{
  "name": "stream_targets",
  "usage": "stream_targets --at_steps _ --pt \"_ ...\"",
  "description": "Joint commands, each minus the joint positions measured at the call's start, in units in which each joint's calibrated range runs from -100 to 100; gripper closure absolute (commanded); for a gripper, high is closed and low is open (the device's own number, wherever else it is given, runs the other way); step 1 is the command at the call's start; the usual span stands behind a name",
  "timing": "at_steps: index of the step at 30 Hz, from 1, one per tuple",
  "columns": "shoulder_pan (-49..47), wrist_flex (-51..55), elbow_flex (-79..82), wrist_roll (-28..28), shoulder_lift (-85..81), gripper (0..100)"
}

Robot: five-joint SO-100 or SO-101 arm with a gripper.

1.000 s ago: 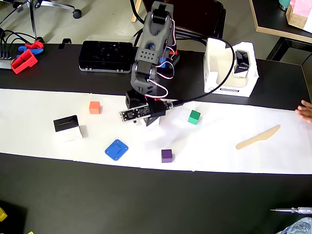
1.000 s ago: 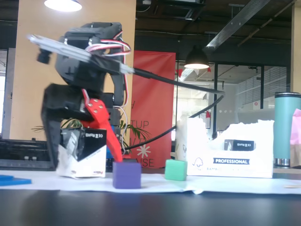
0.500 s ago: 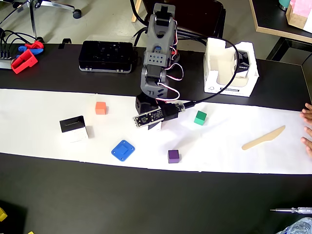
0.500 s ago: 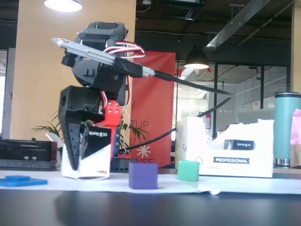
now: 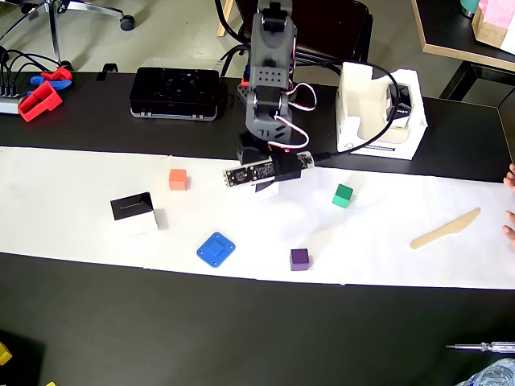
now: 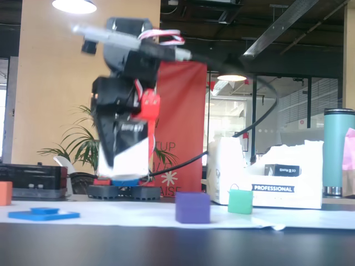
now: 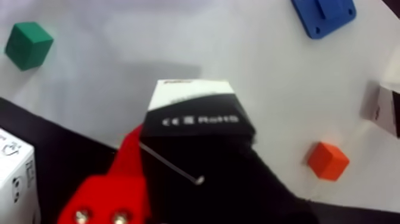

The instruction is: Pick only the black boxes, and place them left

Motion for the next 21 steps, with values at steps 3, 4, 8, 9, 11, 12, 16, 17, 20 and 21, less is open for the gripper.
stream_targets --at_steps 3,4,8,9,11,12,16,17,20,21 --pt "-3.97 8.4 -1.84 -3.56 -16.29 91" --pt "-4.58 9.59 -1.93 -4.14 -17.79 91" --pt "-7.7 13.88 -2.91 -7.03 -22.92 91" --pt "-8.83 15.15 -4.06 -8.24 -23.64 91" --pt "-11.86 17.94 -7.96 -11.03 -24.74 91" --pt "-13.59 19.45 -10.18 -12.56 -24.9 91" --pt "-21.99 24.77 -19.31 -18.82 -24.9 91" --pt "-24.16 25.88 -21.35 -20.4 -24.9 91" --pt "-31.61 28.43 -26.67 -24.66 -24.9 91" --pt "-34.29 29.14 -28.08 -26.08 -24.9 91"
